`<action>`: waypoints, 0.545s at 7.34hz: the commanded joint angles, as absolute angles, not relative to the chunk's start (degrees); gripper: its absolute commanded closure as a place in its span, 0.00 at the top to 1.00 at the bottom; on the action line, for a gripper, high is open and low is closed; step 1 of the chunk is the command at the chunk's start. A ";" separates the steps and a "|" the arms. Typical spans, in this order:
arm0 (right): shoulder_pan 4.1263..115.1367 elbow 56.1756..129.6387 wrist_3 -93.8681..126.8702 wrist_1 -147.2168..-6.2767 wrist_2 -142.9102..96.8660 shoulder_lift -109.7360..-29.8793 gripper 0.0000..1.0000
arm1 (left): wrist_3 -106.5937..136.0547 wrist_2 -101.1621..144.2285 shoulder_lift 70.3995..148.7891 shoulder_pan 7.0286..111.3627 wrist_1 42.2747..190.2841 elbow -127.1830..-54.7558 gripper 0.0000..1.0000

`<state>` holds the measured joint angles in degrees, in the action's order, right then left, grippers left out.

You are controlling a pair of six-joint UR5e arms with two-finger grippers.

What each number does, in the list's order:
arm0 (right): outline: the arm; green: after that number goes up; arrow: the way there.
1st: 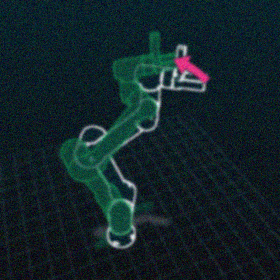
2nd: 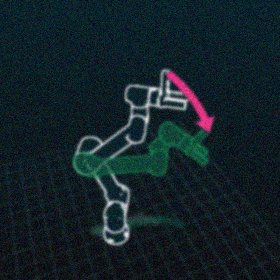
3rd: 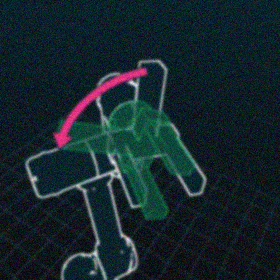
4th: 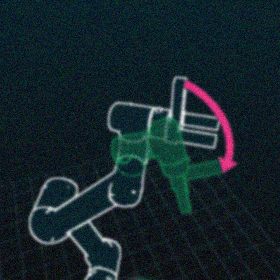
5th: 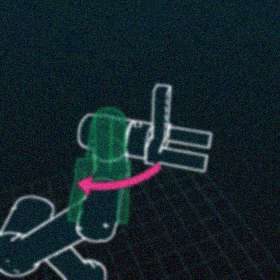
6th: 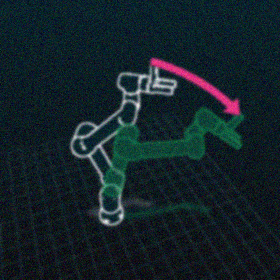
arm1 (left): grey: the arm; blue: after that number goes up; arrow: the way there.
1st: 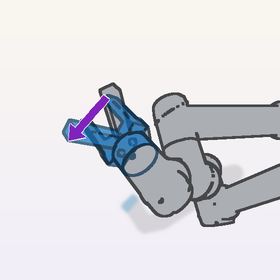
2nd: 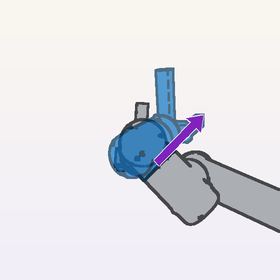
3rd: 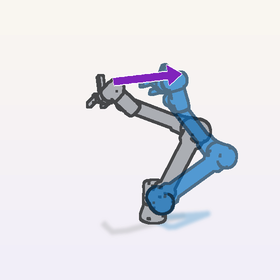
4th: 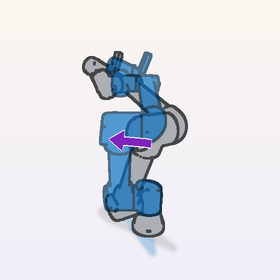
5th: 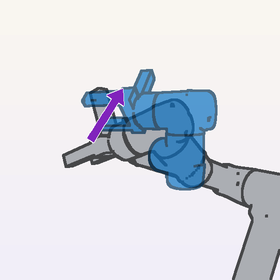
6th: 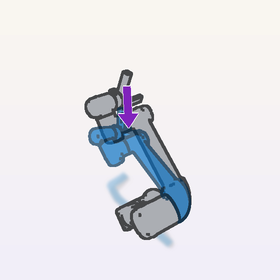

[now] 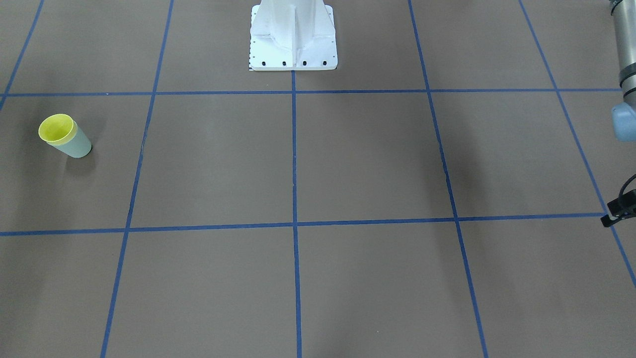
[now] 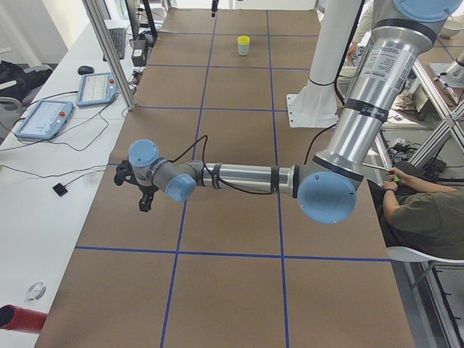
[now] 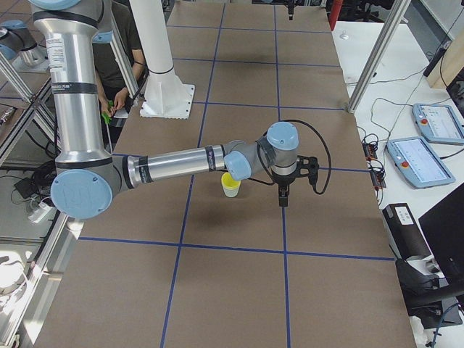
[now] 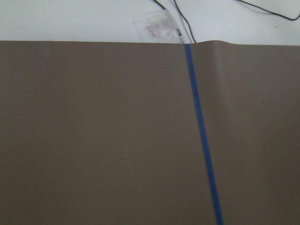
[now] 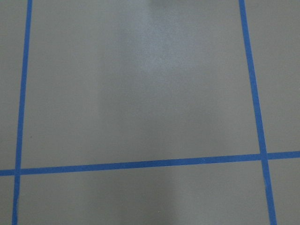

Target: Transfer and stack yellow cup on green cup

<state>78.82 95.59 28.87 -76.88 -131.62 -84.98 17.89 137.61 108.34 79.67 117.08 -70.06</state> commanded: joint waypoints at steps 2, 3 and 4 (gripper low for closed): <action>81.29 93.87 18.56 -87.96 -132.88 -81.04 1.00 | -3.23 141.42 106.52 88.91 96.38 -73.30 1.00; 81.47 93.87 18.37 -88.50 -133.67 -81.21 1.00 | -10.04 139.94 106.52 90.25 93.28 -73.39 1.00; 81.47 93.78 17.24 -88.85 -133.86 -81.73 1.00 | -10.63 135.57 105.48 90.61 91.95 -75.74 1.00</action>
<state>81.28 93.88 18.65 -87.85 -133.31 -81.44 -6.14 139.48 106.34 89.30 95.22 -73.77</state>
